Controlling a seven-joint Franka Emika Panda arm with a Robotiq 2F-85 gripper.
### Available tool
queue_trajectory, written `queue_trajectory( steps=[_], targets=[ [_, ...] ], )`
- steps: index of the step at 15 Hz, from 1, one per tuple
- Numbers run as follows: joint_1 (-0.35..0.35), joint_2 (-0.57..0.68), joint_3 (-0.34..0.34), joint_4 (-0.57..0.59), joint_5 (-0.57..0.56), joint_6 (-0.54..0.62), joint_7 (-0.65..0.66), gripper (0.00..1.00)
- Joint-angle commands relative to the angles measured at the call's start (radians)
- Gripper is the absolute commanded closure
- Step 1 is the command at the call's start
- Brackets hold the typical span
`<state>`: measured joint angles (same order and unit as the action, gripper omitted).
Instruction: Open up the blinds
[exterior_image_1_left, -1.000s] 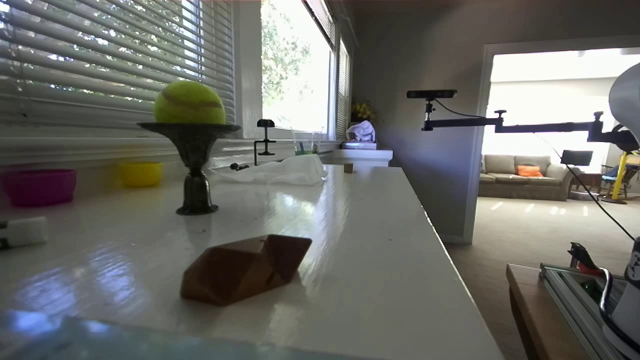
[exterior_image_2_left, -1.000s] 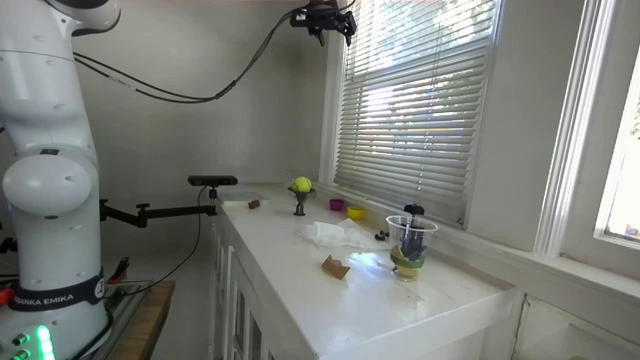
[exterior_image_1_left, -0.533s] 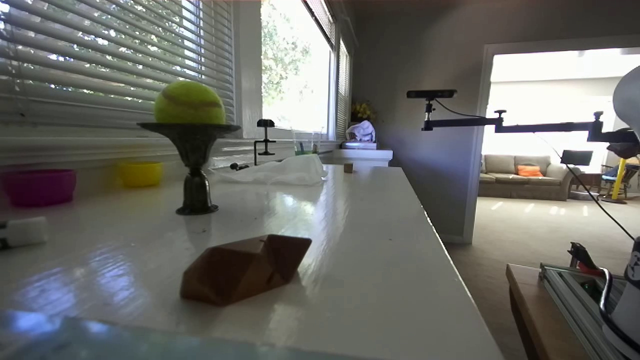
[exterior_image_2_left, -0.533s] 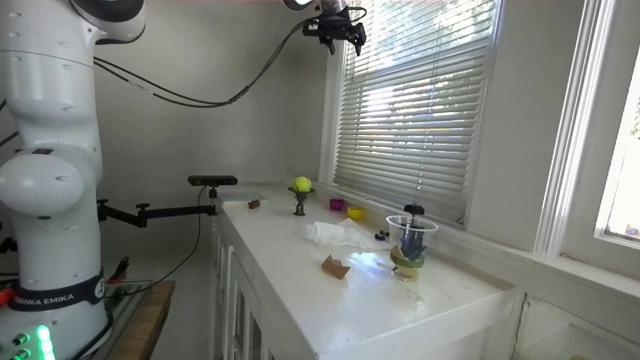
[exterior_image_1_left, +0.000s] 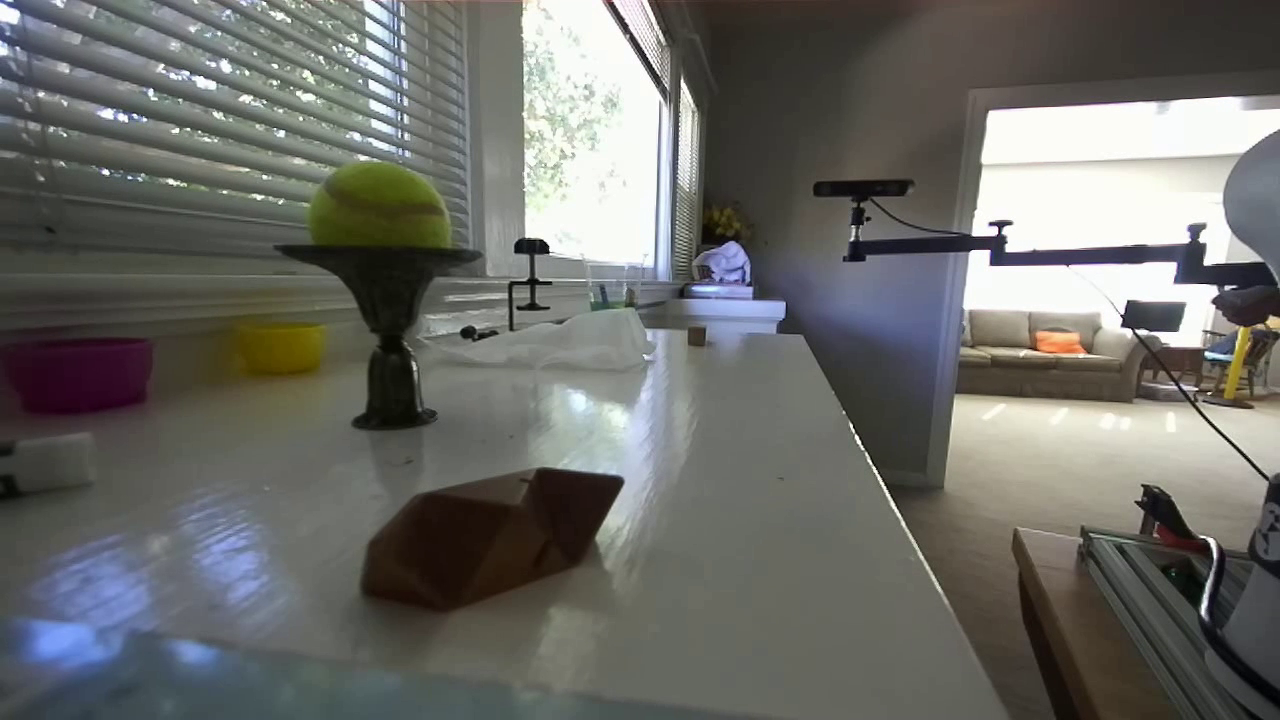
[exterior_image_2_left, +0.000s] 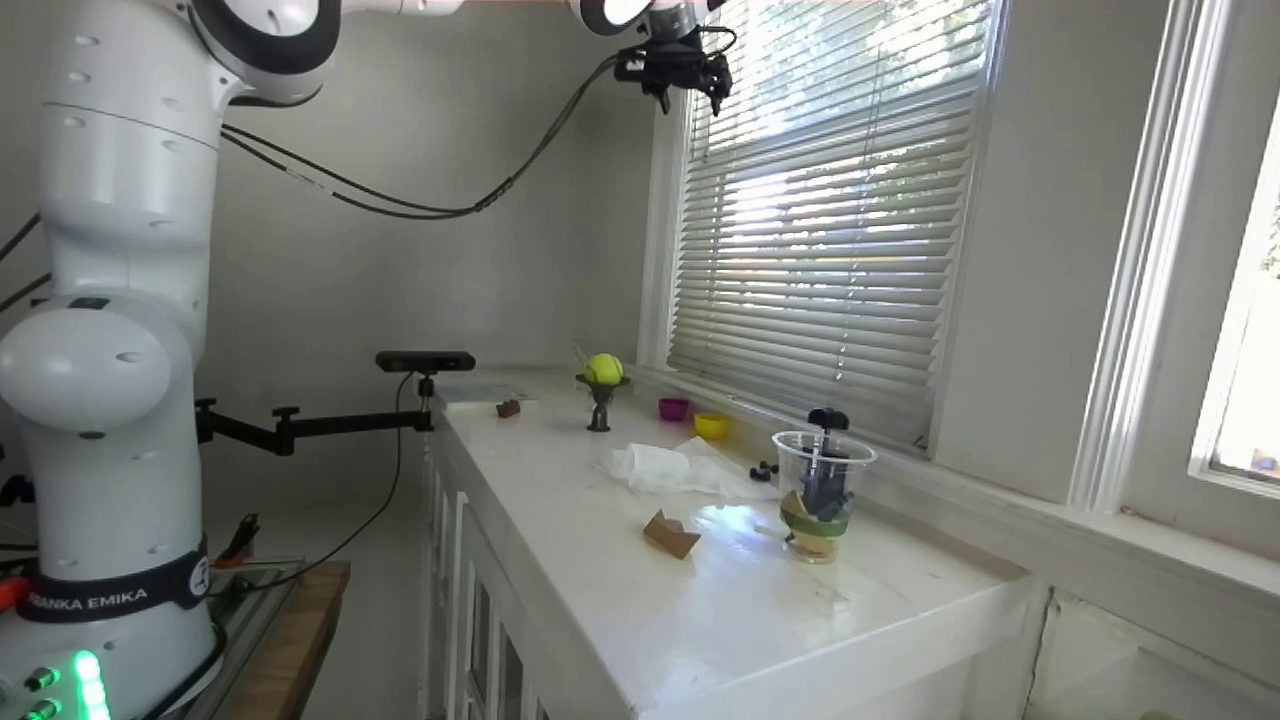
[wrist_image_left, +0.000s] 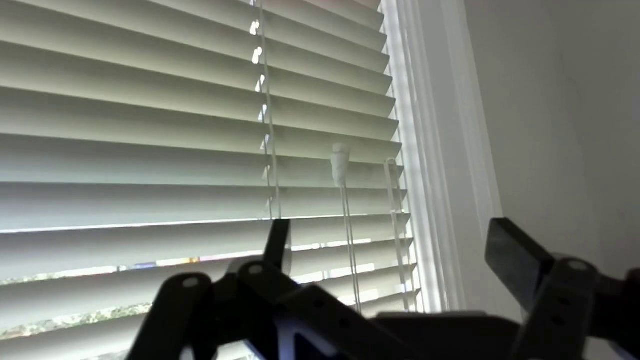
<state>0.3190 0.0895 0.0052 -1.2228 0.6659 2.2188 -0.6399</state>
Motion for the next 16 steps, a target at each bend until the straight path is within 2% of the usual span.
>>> queue_trajectory(
  steps=[1, 11, 14, 15, 16],
  targets=[
    [0.006, 0.086, 0.014, 0.125, 0.023, -0.009, -0.002, 0.00],
    [0.006, 0.262, 0.045, 0.323, 0.016, -0.012, -0.004, 0.00],
    [0.007, 0.300, 0.050, 0.383, 0.011, -0.019, -0.003, 0.21],
    [0.007, 0.310, 0.052, 0.400, 0.010, -0.019, -0.003, 0.36],
    [0.008, 0.320, 0.054, 0.416, 0.008, -0.020, -0.002, 0.35]
  ],
)
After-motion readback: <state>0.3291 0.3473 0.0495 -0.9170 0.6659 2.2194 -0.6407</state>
